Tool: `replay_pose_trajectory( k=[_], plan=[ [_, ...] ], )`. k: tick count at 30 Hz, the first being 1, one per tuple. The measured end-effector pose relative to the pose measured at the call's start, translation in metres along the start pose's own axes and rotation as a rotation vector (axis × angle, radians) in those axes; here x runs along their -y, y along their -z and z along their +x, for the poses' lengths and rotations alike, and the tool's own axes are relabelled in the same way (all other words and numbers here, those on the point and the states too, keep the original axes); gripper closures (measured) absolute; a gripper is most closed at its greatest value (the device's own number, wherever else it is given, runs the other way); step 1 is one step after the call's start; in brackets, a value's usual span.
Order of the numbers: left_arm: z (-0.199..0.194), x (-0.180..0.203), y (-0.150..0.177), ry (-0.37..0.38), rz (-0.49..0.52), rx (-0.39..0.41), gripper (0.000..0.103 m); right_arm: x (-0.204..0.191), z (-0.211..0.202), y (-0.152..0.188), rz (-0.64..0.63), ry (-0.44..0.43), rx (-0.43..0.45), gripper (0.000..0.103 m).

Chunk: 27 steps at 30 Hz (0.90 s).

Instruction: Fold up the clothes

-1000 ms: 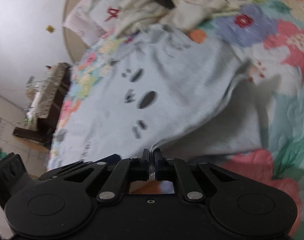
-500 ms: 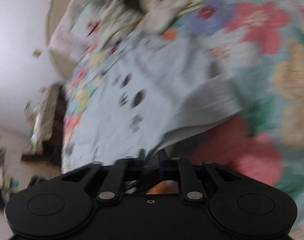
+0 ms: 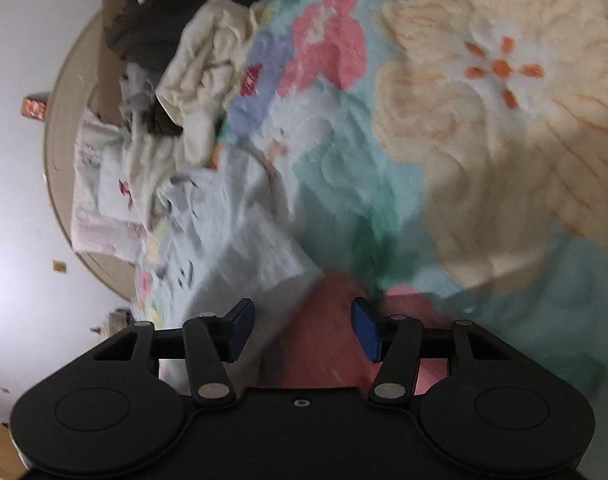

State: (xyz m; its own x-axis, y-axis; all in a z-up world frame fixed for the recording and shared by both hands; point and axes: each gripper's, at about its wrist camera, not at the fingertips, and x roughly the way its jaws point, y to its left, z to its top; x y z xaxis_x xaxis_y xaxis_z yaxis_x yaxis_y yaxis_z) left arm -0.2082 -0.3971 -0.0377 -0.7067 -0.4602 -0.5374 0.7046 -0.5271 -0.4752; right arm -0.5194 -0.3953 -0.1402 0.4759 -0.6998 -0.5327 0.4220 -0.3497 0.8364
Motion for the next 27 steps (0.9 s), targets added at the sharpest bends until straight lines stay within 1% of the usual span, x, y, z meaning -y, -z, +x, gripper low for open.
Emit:
replay_pose_trajectory(
  k=[1,2,3,4,5,6,8,9,10,11,12,13,14,17,19,20,21,23,26,27],
  plan=[
    [-0.001,0.002,0.000,0.004,-0.006,-0.007,0.095,-0.003,0.002,-0.003,-0.003,-0.014,0.019,0.043],
    [-0.002,0.003,0.000,0.009,-0.012,-0.014,0.095,-0.007,0.003,-0.006,-0.018,-0.028,0.038,0.051],
    [-0.003,0.005,-0.001,0.015,-0.022,-0.024,0.095,-0.014,0.001,-0.009,-0.047,-0.042,0.055,0.077],
    [-0.004,0.006,-0.001,0.034,-0.054,-0.047,0.095,-0.020,-0.001,-0.011,-0.076,-0.057,0.072,0.094],
    [-0.006,0.007,-0.001,0.053,-0.086,-0.070,0.095,-0.029,-0.006,-0.013,-0.117,-0.068,0.092,0.096],
    [-0.008,0.008,0.000,0.072,-0.116,-0.088,0.095,-0.040,-0.017,-0.012,-0.181,-0.070,0.119,0.096],
    [-0.015,0.015,0.002,0.095,-0.136,-0.085,0.095,-0.065,-0.044,-0.008,-0.376,-0.048,0.166,0.096],
    [-0.015,0.020,0.003,0.088,-0.126,-0.093,0.095,-0.076,-0.058,-0.004,-0.480,-0.022,0.185,0.098],
    [-0.015,0.026,0.004,0.080,-0.115,-0.101,0.095,-0.082,-0.070,-0.002,-0.557,0.007,0.203,0.099],
    [-0.014,0.031,0.005,0.071,-0.103,-0.111,0.095,-0.084,-0.082,0.000,-0.601,0.037,0.221,0.099],
    [-0.008,0.035,0.006,0.049,-0.083,-0.136,0.095,-0.081,-0.090,0.001,-0.623,0.074,0.227,0.099],
    [-0.002,0.039,0.008,0.030,-0.067,-0.162,0.095,-0.072,-0.094,-0.002,-0.618,0.116,0.219,0.099],
    [0.006,0.039,0.012,0.023,-0.071,-0.189,0.095,-0.063,-0.094,-0.004,-0.616,0.157,0.212,0.099],
    [0.040,0.032,0.026,-0.019,-0.087,-0.294,0.095,-0.034,-0.077,-0.006,-0.582,0.270,0.161,0.099],
    [0.055,0.029,0.035,-0.050,-0.087,-0.352,0.095,-0.030,-0.070,0.003,-0.627,0.330,0.135,0.099],
    [0.055,0.030,0.036,-0.052,-0.079,-0.357,0.095,-0.030,-0.069,0.007,-0.653,0.356,0.117,0.099],
    [0.053,0.031,0.038,-0.053,-0.074,-0.361,0.095,-0.030,-0.070,0.009,-0.661,0.374,0.103,0.099],
    [0.040,0.031,0.035,-0.040,-0.095,-0.359,0.095,-0.033,-0.079,0.012,-0.631,0.386,0.086,0.099],
    [0.025,0.031,0.034,-0.039,-0.097,-0.367,0.095,-0.040,-0.108,0.031,-0.662,0.365,0.084,0.100],
    [0.023,0.027,0.033,-0.038,-0.112,-0.375,0.095,-0.039,-0.113,0.035,-0.659,0.364,0.074,0.100]
  ],
)
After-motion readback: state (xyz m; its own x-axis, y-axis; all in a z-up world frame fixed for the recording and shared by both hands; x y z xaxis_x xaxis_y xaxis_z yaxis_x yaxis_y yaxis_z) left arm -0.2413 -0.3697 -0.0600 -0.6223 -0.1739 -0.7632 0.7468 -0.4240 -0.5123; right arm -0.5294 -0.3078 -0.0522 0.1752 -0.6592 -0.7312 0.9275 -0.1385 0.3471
